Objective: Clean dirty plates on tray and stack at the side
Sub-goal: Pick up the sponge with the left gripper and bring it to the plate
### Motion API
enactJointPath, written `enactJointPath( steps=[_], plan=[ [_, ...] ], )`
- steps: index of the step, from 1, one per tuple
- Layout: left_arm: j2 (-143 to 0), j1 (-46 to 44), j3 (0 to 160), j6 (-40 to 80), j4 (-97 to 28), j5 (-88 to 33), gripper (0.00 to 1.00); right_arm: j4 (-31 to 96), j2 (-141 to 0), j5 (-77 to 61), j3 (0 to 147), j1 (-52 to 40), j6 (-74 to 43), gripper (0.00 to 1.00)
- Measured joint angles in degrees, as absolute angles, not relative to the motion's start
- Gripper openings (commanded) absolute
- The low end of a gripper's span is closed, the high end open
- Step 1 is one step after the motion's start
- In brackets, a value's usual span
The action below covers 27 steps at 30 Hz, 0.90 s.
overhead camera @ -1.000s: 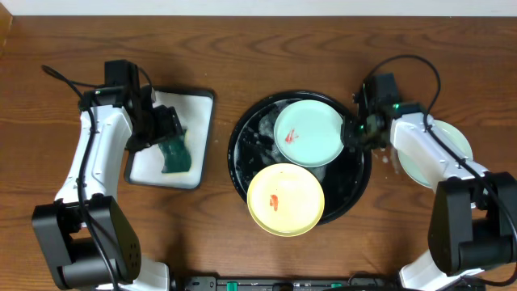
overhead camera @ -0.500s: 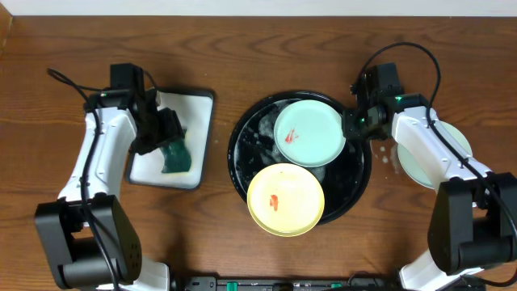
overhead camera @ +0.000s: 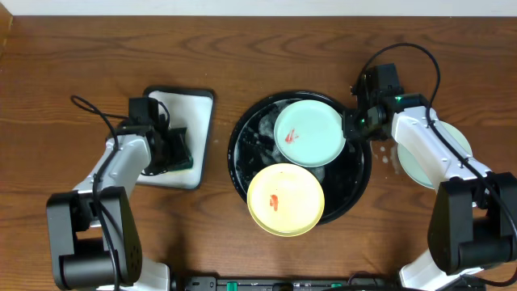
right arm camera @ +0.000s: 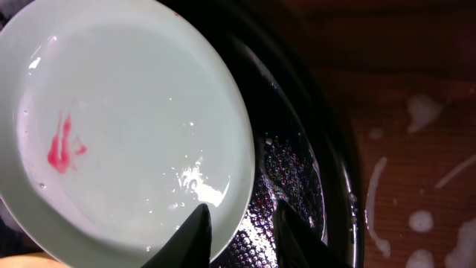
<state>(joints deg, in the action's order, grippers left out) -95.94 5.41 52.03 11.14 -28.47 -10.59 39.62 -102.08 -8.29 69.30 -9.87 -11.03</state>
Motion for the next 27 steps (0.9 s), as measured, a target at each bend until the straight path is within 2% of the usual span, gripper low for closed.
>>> enactJointPath(
  steps=[3, 5, 13, 27],
  plan=[
    [-95.2, 5.4, 49.4, 11.7, -23.9, -11.3, 0.15, 39.8, -102.1, -8.3, 69.3, -9.9, -11.0, 0.25],
    [-94.9, 5.3, 48.8, 11.9, -22.8, -12.1, 0.08, 39.9, -102.1, -8.3, 69.3, -9.9, -11.0, 0.25],
    [-94.8, 5.0, 48.8, 11.8, -23.2, -12.8, 0.07, 39.9, -102.2, -8.3, 69.3, -9.9, -11.0, 0.24],
    [-91.2, 3.4, 63.9, 11.7, -40.7, -11.3, 0.08, 37.2, -106.7, -5.4, 69.3, -10.0, -11.0, 0.24]
  ],
)
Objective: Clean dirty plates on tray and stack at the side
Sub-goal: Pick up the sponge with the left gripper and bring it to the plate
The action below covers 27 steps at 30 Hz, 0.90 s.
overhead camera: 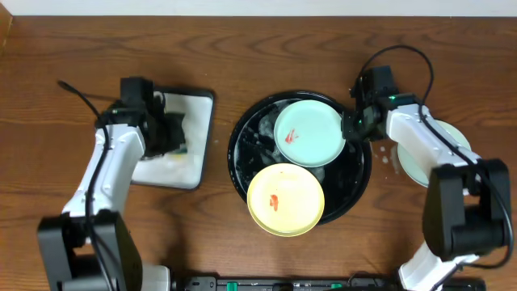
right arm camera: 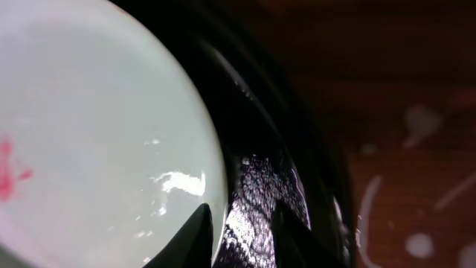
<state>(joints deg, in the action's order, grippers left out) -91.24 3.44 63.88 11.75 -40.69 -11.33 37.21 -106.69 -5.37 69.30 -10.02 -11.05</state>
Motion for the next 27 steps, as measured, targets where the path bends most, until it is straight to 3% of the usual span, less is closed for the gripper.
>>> enactJointPath(
  steps=[3, 6, 7, 17, 27],
  plan=[
    [-90.0, 0.2, 67.1, 11.8, -39.6, -13.2, 0.07, 36.9, -108.9, -6.0, 69.3, -10.3, -11.0, 0.21],
    [-89.8, -4.3, 68.0, 12.3, -36.8, -14.8, 0.07, 36.6, -110.4, -6.5, 69.3, -10.8, -10.7, 0.02],
    [-89.8, -5.9, 67.9, 12.9, -36.1, -15.1, 0.08, 36.4, -110.6, -6.9, 69.3, -11.1, -10.8, 0.01],
    [-92.7, -21.9, 68.0, 25.8, -21.6, -16.6, 0.07, 36.4, -110.6, -5.8, 69.8, -11.8, -13.2, 0.01],
    [-108.0, -35.4, 68.0, 38.2, -6.1, -17.5, 0.08, 36.5, -110.6, -5.7, 69.8, -11.8, -13.4, 0.01]
  ],
)
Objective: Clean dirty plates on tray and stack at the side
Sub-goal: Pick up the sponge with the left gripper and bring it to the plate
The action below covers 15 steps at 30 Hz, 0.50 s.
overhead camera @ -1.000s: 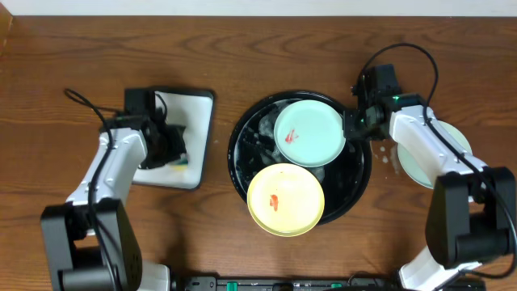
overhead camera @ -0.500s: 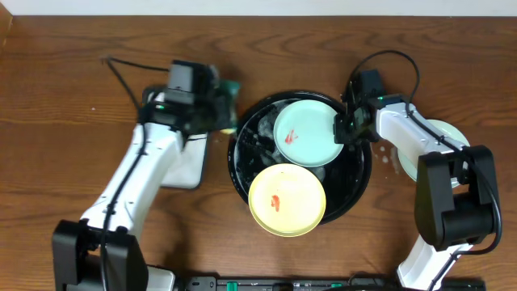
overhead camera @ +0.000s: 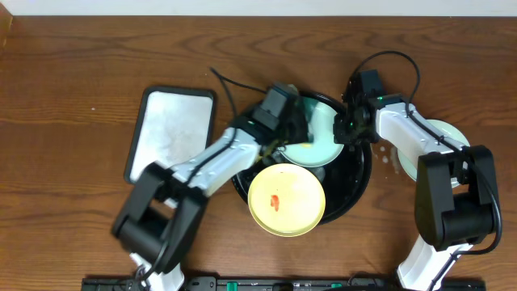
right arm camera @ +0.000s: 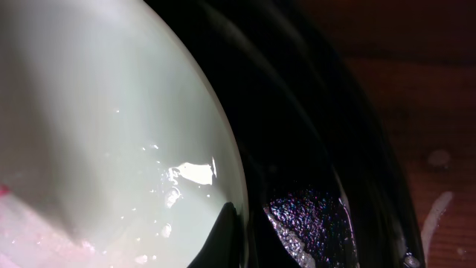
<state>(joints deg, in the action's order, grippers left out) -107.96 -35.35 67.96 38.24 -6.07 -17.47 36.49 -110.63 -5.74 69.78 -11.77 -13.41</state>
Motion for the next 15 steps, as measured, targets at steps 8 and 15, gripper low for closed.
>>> enactJointPath(
  steps=[8, 15],
  plan=[
    [-113.8, -34.9, 68.0, 35.4, -5.6, -14.5, 0.08, 36.9, -110.6, -5.7, 69.8, -11.8, -13.4, 0.01],
    [-113.4, -33.5, 68.4, 23.6, -7.5, -7.6, 0.07, 37.0, -110.6, -5.7, 69.8, -11.8, -13.4, 0.01]
  ],
)
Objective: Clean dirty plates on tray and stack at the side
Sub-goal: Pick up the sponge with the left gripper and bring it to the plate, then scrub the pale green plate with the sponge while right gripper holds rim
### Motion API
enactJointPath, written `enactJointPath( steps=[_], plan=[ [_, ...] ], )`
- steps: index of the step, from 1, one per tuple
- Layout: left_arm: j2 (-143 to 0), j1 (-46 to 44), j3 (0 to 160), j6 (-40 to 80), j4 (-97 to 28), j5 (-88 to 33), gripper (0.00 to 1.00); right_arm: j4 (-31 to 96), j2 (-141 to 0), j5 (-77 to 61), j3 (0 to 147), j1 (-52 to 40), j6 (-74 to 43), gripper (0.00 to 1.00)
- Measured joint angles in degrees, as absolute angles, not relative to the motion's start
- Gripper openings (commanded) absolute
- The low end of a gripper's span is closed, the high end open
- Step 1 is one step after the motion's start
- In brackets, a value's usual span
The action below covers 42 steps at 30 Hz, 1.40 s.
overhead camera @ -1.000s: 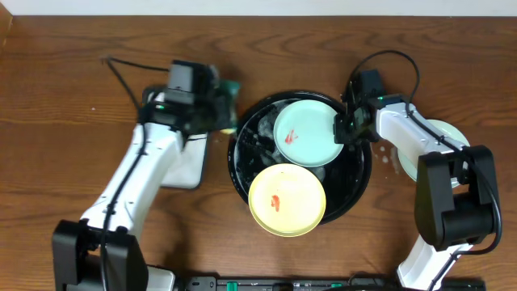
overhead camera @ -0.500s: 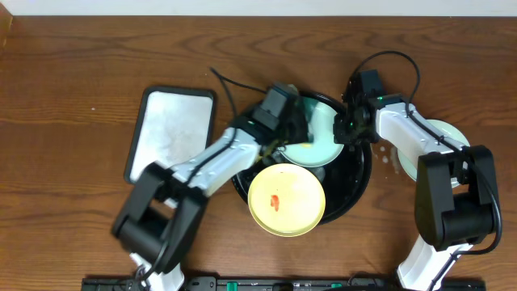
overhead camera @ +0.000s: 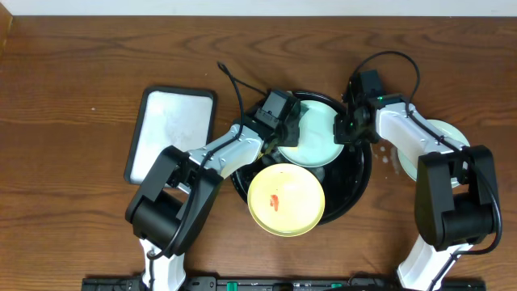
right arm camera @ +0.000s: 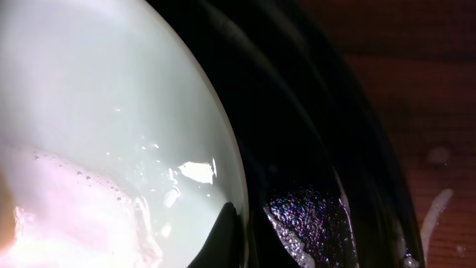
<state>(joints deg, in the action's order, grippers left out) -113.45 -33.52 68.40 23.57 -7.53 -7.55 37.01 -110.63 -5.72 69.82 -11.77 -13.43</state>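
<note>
A pale green plate (overhead camera: 321,136) lies at the back of the round black tray (overhead camera: 355,182). My right gripper (overhead camera: 342,134) is shut on its right rim. In the right wrist view the fingers (right arm camera: 227,234) pinch the green plate (right arm camera: 104,97) at its rim, with white suds (right arm camera: 67,212) on the plate's lower left. My left gripper (overhead camera: 284,129) is over the plate's left part, shut on a sponge that it mostly hides. A yellow plate (overhead camera: 285,200) with a red stain lies at the tray's front.
A white rectangular tray (overhead camera: 168,133) lies at the left with nothing on it. Another pale green plate (overhead camera: 440,149) sits on the table at the right, partly under my right arm. Water drops lie on the wood beside the black tray (right arm camera: 320,149).
Suds now cover the green plate's lower left in the right wrist view, and the red stain seen there no longer shows. My left gripper has shifted slightly on the plate. The right gripper's hold is unchanged.
At first my left gripper was at the sponge on the white tray and my right stood open around the green plate's rim. Later the right was shut on the rim, the white tray was bare and the left was over the plate. Now the plate is sudsy.
</note>
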Motion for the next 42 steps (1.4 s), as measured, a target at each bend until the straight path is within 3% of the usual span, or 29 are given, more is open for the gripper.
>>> enactJointPath(
  steps=[7, 17, 22, 32, 42],
  plan=[
    [-113.4, -34.8, 68.4, 19.9, -5.5, -2.8, 0.07, 37.1, -110.6, -5.7, 69.8, -11.8, -13.4, 0.01],
    [-117.2, -40.2, 68.5, 31.8, 5.4, -6.3, 0.07, 37.5, -110.6, -5.6, 69.9, -11.8, -13.5, 0.01],
    [-117.2, -39.7, 69.7, 34.6, 0.7, -8.8, 0.08, 37.7, -110.6, -5.6, 70.0, -11.8, -13.5, 0.01],
    [-113.1, -32.9, 71.3, 38.7, -20.2, -14.8, 0.07, 37.6, -110.6, -5.9, 70.0, -11.8, -13.5, 0.01],
    [-113.8, -30.6, 70.2, 42.2, -14.0, -17.8, 0.08, 37.7, -110.6, -6.5, 70.0, -12.3, -13.5, 0.01]
  ],
)
